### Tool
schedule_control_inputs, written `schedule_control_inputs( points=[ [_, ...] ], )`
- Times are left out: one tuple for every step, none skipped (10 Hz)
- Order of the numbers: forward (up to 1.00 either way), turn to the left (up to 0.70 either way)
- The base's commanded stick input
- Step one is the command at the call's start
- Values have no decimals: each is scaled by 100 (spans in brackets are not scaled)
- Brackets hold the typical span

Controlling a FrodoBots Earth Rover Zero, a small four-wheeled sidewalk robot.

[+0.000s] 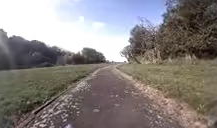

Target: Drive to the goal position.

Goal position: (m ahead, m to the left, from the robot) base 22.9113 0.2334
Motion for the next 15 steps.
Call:
schedule_control_inputs(
  points=[
    [70, 19],
    [70, 2],
    [70, 0],
    [70, 0],
    [70, 0],
    [70, 0],
    [70, 0],
    [70, 0],
    [70, 0],
    [70, 0],
    [70, 0],
    [70, 0],
    [70, 0],
    [70, 0],
    [70, 0]
  ],
)
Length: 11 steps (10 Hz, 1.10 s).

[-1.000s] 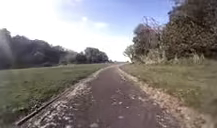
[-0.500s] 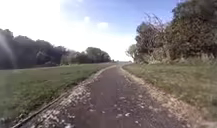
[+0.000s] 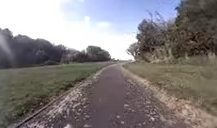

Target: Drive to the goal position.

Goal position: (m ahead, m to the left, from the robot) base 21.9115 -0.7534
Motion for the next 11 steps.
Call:
schedule_control_inputs(
  points=[
    [70, 0],
    [70, 0],
    [70, 0],
    [70, 0],
    [70, 0],
    [70, 0],
    [70, 0],
    [70, 0],
    [70, 0],
    [70, 0],
    [70, 0]
  ],
)
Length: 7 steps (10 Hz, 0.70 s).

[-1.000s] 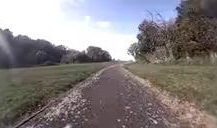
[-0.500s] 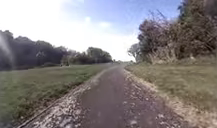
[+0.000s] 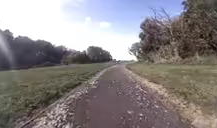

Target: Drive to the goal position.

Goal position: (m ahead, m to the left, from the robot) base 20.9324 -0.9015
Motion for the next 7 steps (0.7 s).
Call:
schedule_control_inputs(
  points=[
    [70, 0],
    [70, 0],
    [70, 0],
    [70, 0],
    [70, 0],
    [70, 4],
    [70, 2]
  ],
)
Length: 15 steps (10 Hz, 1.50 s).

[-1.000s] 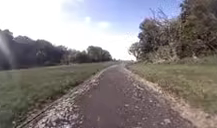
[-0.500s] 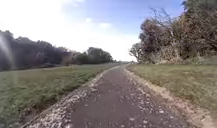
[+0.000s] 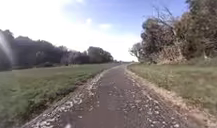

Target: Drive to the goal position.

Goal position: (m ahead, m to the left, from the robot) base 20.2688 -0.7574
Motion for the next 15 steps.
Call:
schedule_control_inputs(
  points=[
    [70, 1],
    [70, 0],
    [70, 0],
    [70, 0],
    [70, 0],
    [70, 0],
    [70, 0],
    [70, 0],
    [70, 0],
    [70, 0],
    [70, -1],
    [70, -9],
    [70, -22],
    [70, -32],
    [70, -20]
  ],
)
